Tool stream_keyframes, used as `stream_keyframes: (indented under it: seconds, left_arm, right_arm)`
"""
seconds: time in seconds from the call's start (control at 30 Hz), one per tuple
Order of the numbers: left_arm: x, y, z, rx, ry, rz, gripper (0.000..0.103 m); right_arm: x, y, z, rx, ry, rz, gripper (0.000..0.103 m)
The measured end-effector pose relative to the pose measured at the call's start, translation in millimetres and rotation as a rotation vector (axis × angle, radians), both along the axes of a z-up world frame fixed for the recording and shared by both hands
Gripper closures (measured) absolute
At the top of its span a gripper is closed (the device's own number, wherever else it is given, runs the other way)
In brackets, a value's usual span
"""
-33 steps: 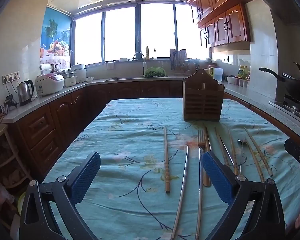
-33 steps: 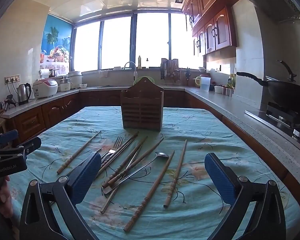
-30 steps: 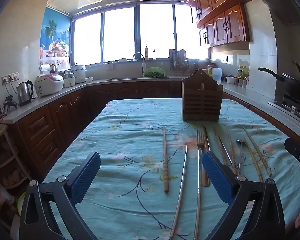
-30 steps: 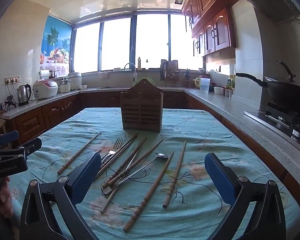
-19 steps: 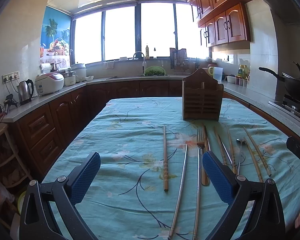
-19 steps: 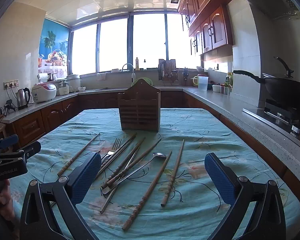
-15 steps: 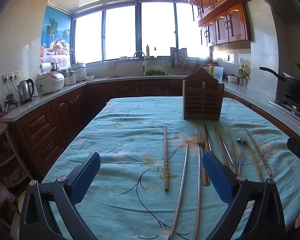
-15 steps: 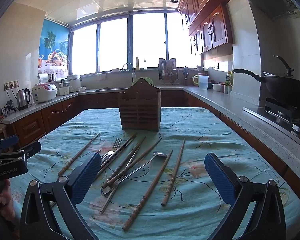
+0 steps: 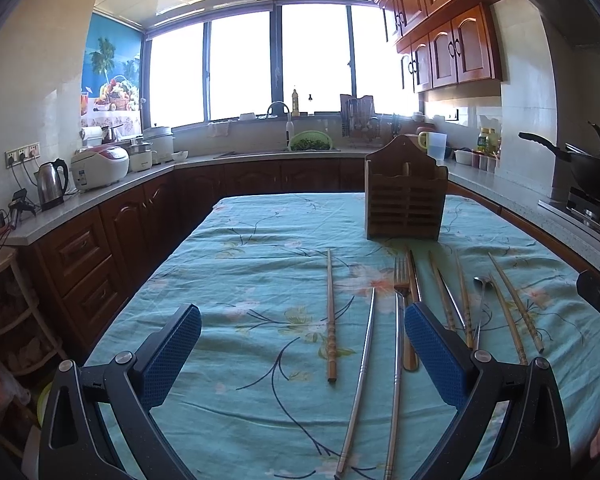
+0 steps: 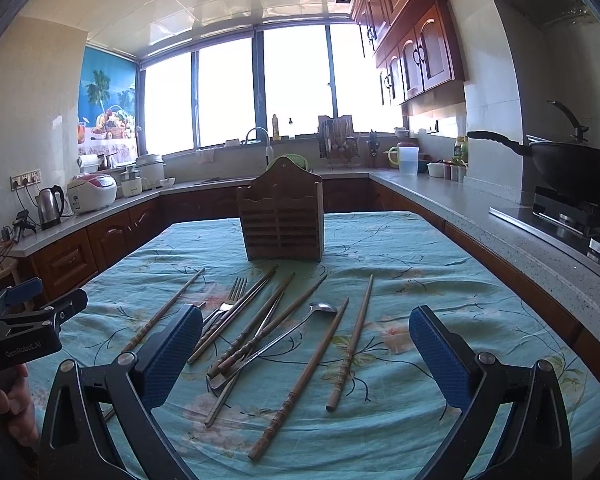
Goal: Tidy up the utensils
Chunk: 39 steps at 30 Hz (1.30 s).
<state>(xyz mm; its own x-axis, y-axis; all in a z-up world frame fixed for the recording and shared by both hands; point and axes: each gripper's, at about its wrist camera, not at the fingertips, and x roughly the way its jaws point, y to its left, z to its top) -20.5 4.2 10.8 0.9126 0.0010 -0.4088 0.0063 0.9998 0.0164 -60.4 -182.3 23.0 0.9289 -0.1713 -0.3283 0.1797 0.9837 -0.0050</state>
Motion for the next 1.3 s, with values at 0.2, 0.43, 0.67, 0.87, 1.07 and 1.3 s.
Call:
stream_keyframes:
  seconds: [0.2,0.43,0.67,0.87,1.07,1.3]
  left_arm:
    - [-1.1,-1.9,-1.9,0.001,-0.001,0.003,0.001]
    - [1.3,-1.5,-0.9,-0.001,-0.002,0.002,0.001]
    - [-0.5,-2.1,-0.9,-0.002,-0.001,0.001,0.001]
    - [-0.2,-1.6,-0.8,-0.004,0.001,-0.001,0.001]
    - [0.0,-1.6,-1.1,-0.005,-0.001,-0.001,0.001]
    - [2.3,-2.7,-2.1,-0.005,0.001,0.000,0.001]
  right_arm:
    - [-0.3,0.0,0.2,0.000,0.003,0.001,0.000]
    - [-0.4,0.2,0.5,0.000,0.005,0.002,0.000]
    - [-0.6,0.5,1.7,0.004,0.005,0.006,0.000]
    - [-0.5,0.8,1.5,0.006,0.007,0.006,0.000]
    - [0.9,-0.4,2.4,0.009,0.005,0.006,0.000]
    - [2.1,0.3,2.7,0.013,0.010,0.008,0.000]
